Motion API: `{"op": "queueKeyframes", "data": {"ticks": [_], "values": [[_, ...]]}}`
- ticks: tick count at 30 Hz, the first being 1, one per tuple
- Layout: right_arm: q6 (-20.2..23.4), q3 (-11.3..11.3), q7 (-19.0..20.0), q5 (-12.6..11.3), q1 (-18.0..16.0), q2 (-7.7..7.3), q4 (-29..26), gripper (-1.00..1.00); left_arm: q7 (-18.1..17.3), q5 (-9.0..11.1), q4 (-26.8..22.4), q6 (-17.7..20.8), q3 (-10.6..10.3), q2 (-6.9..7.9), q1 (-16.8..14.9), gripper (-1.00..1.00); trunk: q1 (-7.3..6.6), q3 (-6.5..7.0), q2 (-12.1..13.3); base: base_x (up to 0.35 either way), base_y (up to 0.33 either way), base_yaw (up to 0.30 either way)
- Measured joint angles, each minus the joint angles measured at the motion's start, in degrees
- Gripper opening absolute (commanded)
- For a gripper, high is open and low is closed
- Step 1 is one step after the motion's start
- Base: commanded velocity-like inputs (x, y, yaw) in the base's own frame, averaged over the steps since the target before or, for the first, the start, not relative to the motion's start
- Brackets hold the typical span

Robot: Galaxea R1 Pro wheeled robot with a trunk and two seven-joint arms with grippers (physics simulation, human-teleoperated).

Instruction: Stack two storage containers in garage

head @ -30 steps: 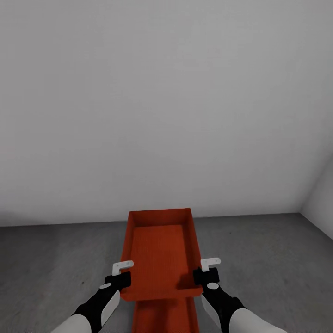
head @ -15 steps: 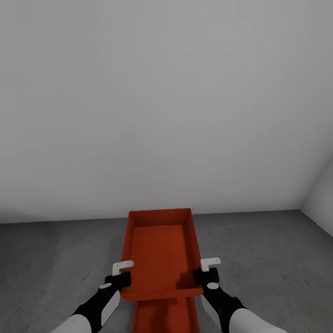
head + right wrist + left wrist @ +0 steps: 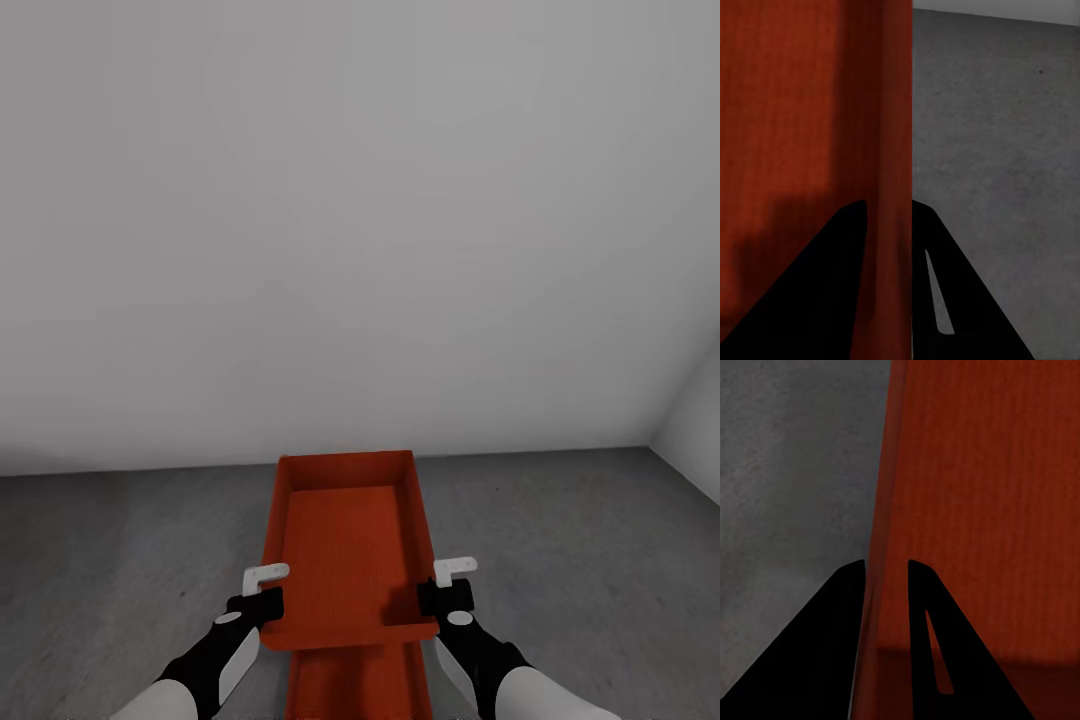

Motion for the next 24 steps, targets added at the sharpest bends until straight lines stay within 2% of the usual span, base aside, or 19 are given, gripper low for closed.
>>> {"op": "queueKeyframes", "data": {"ticks": [5,24], "values": [[-0.02,0.00,-0.01,0.03,0.00,0.00,-0.01,-1.00,-0.02,0.00,0.00,-0.04,0.00,0.00,0.00,-1.00,0.00,-0.39,0.00,0.000,0.000,0.000],[0.06,0.01,0.01,0.01,0.00,0.00,-0.01,-1.00,-0.02,0.00,0.00,0.05,0.01,0.01,0.00,-1.00,4.17,-3.85,-7.61,0.000,0.000,0.000]]}}
